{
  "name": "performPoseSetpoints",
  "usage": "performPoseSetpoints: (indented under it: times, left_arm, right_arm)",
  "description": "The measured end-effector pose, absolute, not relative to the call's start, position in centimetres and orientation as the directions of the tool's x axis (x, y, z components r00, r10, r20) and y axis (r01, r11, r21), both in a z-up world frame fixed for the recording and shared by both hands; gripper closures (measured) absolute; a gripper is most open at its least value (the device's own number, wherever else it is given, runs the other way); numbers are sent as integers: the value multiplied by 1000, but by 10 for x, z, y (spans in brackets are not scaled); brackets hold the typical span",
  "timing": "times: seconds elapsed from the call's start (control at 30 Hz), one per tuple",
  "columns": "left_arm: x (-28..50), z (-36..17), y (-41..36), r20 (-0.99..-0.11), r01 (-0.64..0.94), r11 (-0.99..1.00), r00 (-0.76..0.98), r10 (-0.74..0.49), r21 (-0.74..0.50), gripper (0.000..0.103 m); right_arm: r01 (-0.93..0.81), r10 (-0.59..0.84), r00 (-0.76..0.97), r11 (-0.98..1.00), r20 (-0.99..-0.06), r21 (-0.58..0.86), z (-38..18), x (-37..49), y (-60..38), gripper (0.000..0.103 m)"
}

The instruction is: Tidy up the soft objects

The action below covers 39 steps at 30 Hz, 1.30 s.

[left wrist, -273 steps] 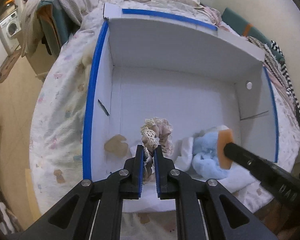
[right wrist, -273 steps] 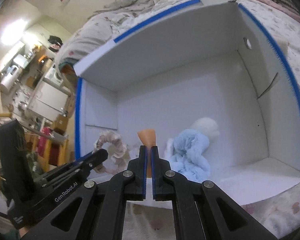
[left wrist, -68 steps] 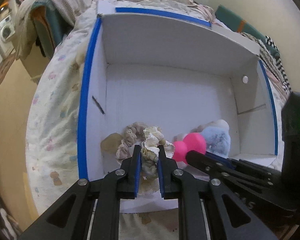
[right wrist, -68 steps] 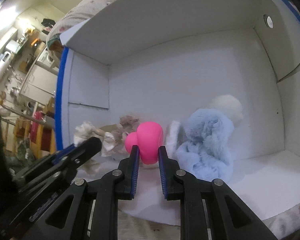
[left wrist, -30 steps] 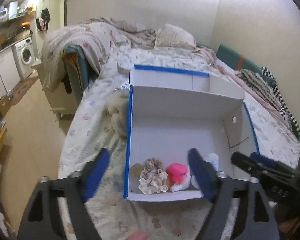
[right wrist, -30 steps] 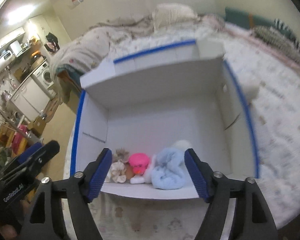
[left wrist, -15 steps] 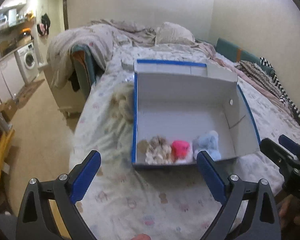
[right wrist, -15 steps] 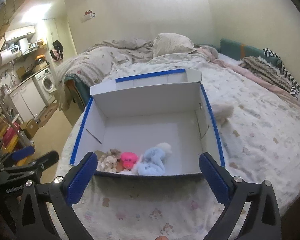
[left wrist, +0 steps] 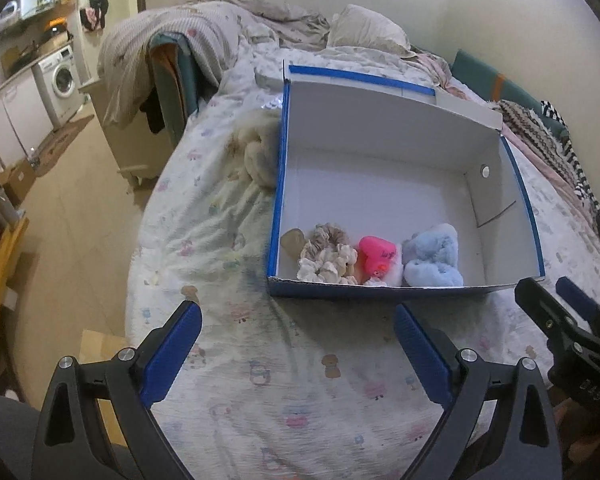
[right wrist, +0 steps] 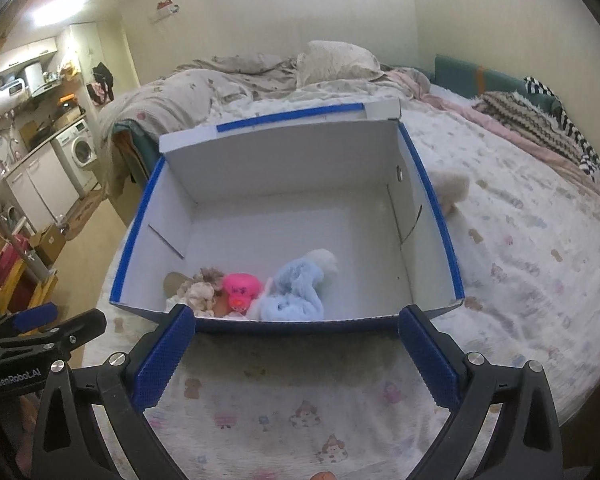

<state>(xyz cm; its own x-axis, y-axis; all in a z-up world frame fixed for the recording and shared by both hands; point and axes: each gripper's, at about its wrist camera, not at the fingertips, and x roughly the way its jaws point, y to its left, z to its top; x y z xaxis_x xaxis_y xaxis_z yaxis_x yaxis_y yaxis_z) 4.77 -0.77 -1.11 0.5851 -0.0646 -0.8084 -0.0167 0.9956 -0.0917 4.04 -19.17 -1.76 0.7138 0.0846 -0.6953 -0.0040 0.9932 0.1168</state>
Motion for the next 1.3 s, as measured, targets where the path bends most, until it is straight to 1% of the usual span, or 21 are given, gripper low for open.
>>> performPoseSetpoints:
  times: [0.1, 0.3, 1.3]
  left_arm:
    - [50, -13, -8, -814, -18, 995, 577, -71, -100, 7]
    - [52, -16, -13, -818, -10, 997, 572, -56, -76, 7]
    - [51, -15, -13, -818, -5, 996, 570, -71, -90, 7]
  right_arm:
    - [7, 85, 702, 992, -707, 127, -21, 43, -194, 0]
    - [9, 85, 687, 992, -722, 124, -24, 46, -194, 0]
    - [0, 88, 688, 993, -721, 121, -23, 47, -193, 0]
